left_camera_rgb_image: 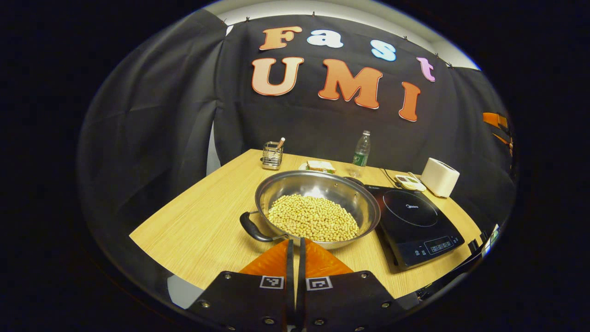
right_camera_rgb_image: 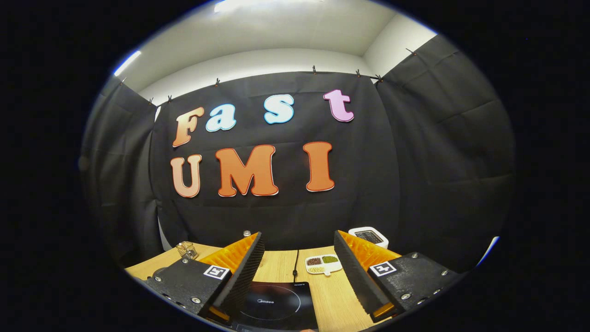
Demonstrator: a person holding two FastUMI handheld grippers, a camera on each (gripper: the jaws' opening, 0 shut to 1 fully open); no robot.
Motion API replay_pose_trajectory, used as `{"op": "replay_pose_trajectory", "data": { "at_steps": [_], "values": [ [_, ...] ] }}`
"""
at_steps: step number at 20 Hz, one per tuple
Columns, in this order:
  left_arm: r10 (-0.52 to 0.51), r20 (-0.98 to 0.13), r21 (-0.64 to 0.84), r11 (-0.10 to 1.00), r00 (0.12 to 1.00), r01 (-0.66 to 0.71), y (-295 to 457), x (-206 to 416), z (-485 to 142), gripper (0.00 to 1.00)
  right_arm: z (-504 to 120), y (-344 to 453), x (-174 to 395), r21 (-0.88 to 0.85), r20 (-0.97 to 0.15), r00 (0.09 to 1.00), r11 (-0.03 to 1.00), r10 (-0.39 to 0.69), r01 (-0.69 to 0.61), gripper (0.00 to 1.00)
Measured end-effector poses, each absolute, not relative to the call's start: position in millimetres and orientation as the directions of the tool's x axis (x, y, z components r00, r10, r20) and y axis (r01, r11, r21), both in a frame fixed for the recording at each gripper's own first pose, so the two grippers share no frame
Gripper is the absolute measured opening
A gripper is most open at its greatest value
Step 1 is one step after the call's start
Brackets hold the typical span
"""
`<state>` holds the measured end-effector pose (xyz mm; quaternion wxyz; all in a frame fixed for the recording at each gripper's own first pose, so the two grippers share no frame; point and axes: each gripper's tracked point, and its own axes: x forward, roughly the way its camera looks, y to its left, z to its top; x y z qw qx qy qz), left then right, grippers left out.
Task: First push the handle of the pot to place it horizontally, then grasp the pot with both hands and set it on the induction cooktop.
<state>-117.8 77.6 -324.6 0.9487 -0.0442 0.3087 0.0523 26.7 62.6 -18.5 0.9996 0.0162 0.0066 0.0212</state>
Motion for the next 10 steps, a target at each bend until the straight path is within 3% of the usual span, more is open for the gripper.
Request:
{"op": "replay_pose_trajectory", "data": {
  "at_steps": [10],
  "values": [
    [0.104,-0.688,-0.063,0.977,0.718,-0.202,107,-113,-388,0.03,-32,68,29,-0.018,-0.042,0.999,0.999,0.034,-0.035,0.95]
  ]
}}
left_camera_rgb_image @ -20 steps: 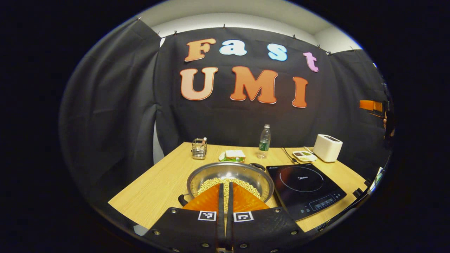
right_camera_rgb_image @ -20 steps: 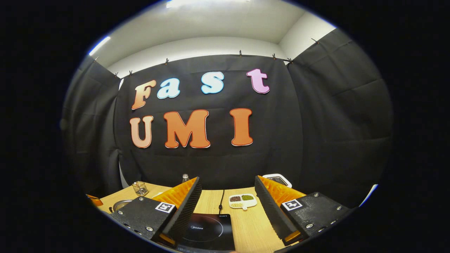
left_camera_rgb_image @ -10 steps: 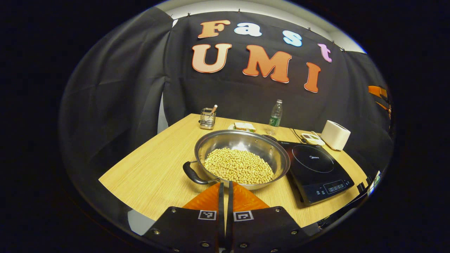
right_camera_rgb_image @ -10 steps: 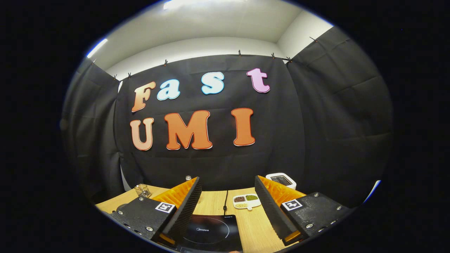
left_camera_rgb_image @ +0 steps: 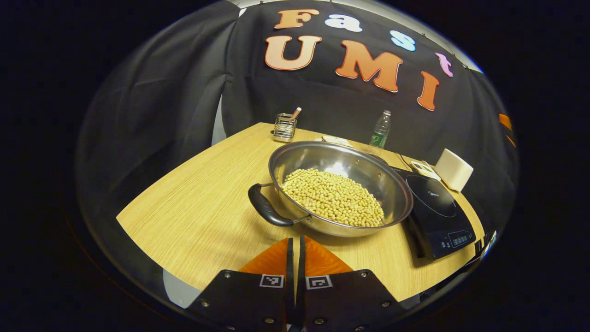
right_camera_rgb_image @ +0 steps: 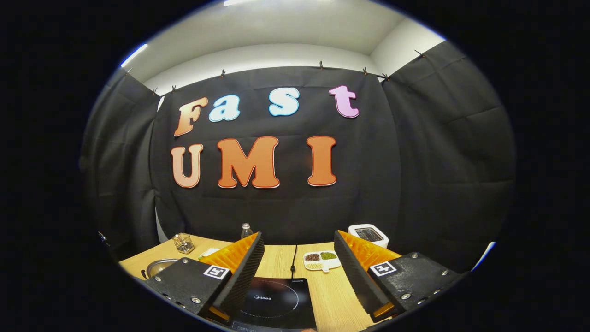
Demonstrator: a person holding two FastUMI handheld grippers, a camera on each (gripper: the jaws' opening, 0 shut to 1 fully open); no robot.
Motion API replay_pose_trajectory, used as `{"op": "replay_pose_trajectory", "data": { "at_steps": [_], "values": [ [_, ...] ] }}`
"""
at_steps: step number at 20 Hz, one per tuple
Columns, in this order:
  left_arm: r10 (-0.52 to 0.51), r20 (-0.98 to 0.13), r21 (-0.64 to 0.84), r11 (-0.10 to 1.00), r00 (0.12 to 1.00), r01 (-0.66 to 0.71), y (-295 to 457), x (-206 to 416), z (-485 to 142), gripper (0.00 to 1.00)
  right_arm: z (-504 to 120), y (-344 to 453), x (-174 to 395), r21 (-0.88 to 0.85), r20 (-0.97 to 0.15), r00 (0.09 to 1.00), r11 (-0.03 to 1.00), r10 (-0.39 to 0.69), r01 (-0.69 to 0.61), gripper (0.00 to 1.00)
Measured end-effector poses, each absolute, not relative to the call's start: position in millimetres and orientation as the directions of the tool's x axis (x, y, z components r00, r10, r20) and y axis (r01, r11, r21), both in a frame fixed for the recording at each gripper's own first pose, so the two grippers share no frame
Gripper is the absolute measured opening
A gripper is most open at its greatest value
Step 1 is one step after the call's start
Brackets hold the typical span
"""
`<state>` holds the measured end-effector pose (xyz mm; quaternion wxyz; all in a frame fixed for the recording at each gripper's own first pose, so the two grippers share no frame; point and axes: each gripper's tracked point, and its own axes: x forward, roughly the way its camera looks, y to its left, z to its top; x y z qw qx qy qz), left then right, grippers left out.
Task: First push the handle of the pot to place it horizontally, then grasp the pot with both hands and set it on the induction cooktop.
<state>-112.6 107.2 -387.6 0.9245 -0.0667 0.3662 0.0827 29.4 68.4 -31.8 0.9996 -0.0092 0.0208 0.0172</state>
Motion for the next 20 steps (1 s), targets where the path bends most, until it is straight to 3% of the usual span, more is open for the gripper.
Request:
{"op": "replay_pose_trajectory", "data": {
  "at_steps": [10,11,13,14,20],
  "values": [
    [0.137,-0.687,-0.01,0.98,0.714,-0.198,132,-90,-390,0.02,-38,79,39,-0.023,-0.052,0.998,0.999,0.033,-0.034,0.95],
    [0.143,-0.685,-0.003,0.98,0.714,-0.199,137,-89,-390,0.02,-40,81,40,-0.023,-0.056,0.998,0.999,0.034,-0.036,1.0],
    [0.155,-0.683,0.009,0.979,0.714,-0.205,144,-85,-390,0.02,-44,85,42,-0.023,-0.062,0.997,0.999,0.037,-0.039,1.0],
    [0.159,-0.682,0.012,0.978,0.714,-0.207,148,-83,-390,0.03,-45,86,43,-0.023,-0.064,0.997,0.999,0.038,-0.039,0.95],
    [0.179,-0.677,0.045,0.978,0.714,-0.202,164,-67,-393,0.02,-49,96,49,-0.022,-0.071,0.997,0.999,0.042,-0.043,0.95]
  ]
}}
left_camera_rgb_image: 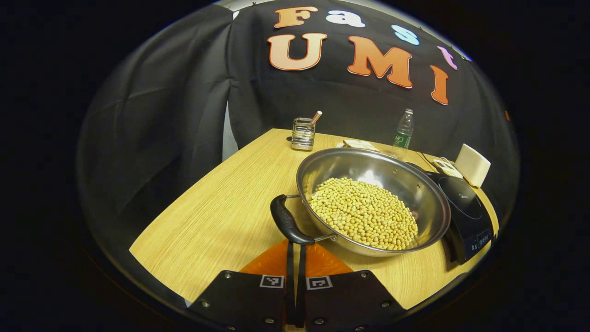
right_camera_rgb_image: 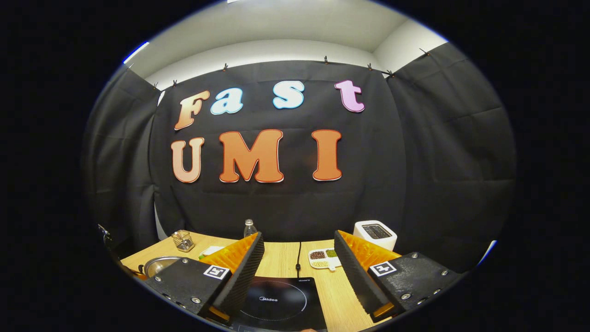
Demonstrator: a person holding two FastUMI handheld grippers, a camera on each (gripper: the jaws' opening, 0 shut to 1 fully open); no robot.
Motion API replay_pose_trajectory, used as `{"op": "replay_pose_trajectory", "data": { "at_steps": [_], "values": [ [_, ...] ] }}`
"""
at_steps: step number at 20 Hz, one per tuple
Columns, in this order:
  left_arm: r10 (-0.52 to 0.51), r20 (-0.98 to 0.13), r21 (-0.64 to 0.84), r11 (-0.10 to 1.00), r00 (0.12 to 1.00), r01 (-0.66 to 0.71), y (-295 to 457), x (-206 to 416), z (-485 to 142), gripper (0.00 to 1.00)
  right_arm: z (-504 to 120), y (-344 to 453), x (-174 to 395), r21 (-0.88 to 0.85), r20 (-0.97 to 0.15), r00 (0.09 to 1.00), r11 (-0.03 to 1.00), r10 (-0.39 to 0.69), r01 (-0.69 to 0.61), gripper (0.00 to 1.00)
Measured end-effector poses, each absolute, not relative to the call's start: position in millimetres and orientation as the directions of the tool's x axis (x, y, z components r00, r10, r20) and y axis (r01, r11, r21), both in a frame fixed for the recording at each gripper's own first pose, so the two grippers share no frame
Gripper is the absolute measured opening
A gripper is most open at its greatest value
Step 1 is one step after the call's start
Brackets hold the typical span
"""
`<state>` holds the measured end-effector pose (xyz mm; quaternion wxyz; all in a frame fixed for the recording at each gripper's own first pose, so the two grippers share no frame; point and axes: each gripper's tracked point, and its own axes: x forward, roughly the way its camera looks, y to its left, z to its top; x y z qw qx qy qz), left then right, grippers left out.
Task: First push the handle of the pot to place it horizontally, then grasp the pot with both hands and set it on the induction cooktop.
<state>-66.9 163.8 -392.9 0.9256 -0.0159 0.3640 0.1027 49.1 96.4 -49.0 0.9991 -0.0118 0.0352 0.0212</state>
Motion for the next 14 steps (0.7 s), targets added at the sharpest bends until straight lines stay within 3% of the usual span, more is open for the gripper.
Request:
{"op": "replay_pose_trajectory", "data": {
  "at_steps": [9,10,11,14],
  "values": [
    [0.155,-0.667,0.031,0.983,0.729,-0.18,184,-48,-396,0.03,-60,118,56,-0.03,-0.099,0.994,0.998,0.056,-0.06,0.95],
    [0.154,-0.666,0.035,0.984,0.73,-0.176,186,-47,-395,0.03,-60,121,57,-0.029,-0.101,0.993,0.998,0.059,-0.063,1.0],
    [0.155,-0.664,0.042,0.984,0.731,-0.171,188,-45,-396,0.03,-61,123,59,-0.027,-0.102,0.993,0.998,0.062,-0.065,0.95],
    [0.161,-0.66,0.066,0.985,0.734,-0.157,195,-36,-399,0.03,-64,129,61,-0.021,-0.108,0.992,0.997,0.067,-0.069,0.95]
  ]
}}
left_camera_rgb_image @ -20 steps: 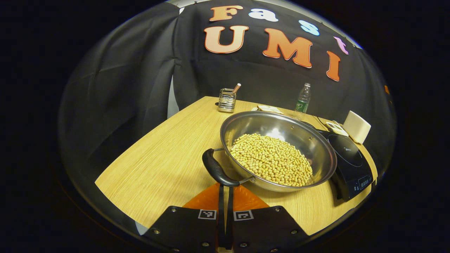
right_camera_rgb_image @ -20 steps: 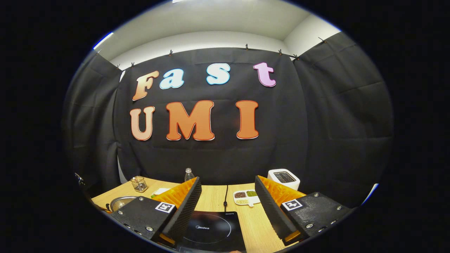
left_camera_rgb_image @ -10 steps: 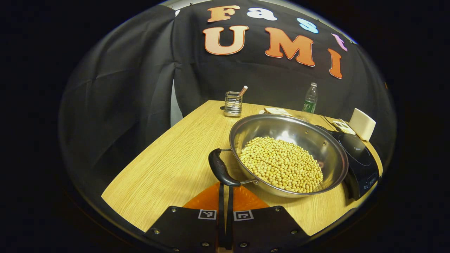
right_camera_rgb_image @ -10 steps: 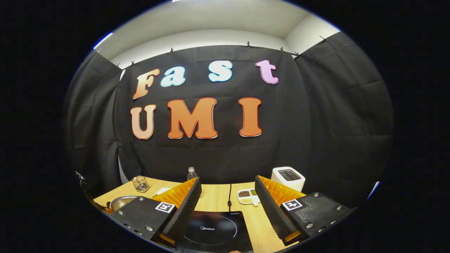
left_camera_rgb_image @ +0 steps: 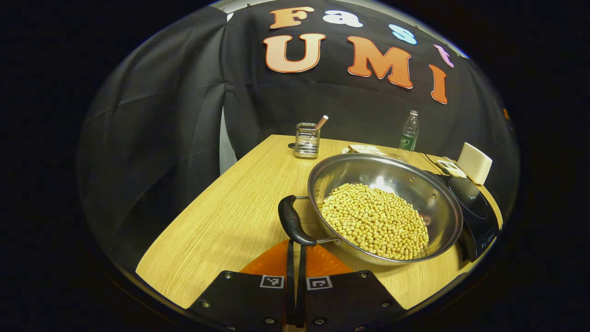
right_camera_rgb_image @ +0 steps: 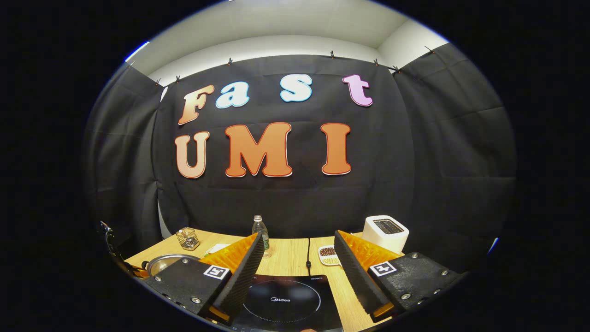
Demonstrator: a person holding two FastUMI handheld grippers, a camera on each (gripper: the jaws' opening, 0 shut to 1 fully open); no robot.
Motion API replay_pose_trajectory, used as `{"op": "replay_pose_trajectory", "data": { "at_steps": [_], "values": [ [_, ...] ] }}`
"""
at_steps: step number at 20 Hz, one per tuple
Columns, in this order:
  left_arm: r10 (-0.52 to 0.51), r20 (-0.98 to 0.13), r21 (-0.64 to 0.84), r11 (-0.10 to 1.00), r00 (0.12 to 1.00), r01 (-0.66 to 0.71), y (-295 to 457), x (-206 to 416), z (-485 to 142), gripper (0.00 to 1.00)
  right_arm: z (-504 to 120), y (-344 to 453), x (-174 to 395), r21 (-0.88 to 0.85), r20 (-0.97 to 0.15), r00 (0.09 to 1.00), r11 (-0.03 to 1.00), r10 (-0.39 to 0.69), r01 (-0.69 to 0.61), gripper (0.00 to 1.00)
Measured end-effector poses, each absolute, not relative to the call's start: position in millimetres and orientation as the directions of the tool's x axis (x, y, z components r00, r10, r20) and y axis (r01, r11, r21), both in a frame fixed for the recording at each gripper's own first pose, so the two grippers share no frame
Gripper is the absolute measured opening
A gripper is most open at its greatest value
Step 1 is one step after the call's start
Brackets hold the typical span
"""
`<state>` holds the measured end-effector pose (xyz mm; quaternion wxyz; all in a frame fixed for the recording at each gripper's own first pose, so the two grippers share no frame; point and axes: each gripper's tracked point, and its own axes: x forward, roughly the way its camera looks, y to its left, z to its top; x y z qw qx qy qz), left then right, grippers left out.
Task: First push the handle of the pot to place it horizontally, then grasp the pot with both hands and set it on the induction cooktop.
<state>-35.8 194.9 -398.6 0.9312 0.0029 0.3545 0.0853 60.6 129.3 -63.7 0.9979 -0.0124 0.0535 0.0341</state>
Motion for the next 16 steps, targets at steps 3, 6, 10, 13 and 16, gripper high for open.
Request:
{"op": "replay_pose_trajectory", "data": {
  "at_steps": [3,6,10,13,16],
  "values": [
    [0.162,-0.654,0.083,0.986,0.738,-0.143,201,-27,-399,0.03,-65,135,62,-0.014,-0.113,0.991,0.997,0.072,-0.074,1.0],
    [0.156,-0.649,0.07,0.987,0.745,-0.145,206,-22,-400,0.03,-68,139,64,-0.009,-0.114,0.991,0.997,0.074,-0.075,0.95],
    [0.134,-0.648,0.015,0.987,0.749,-0.163,210,-14,-402,0.02,-69,144,66,-0.015,-0.119,0.99,0.997,0.074,-0.076,0.95],
    [0.122,-0.66,0.017,0.989,0.742,-0.147,212,-10,-404,0.02,-72,152,64,-0.016,-0.121,0.989,0.996,0.083,-0.086,0.95],
    [0.124,-0.663,0.03,0.99,0.738,-0.138,216,-3,-404,0.02,-78,161,66,-0.02,-0.128,0.988,0.996,0.086,-0.089,0.95]
  ]
}}
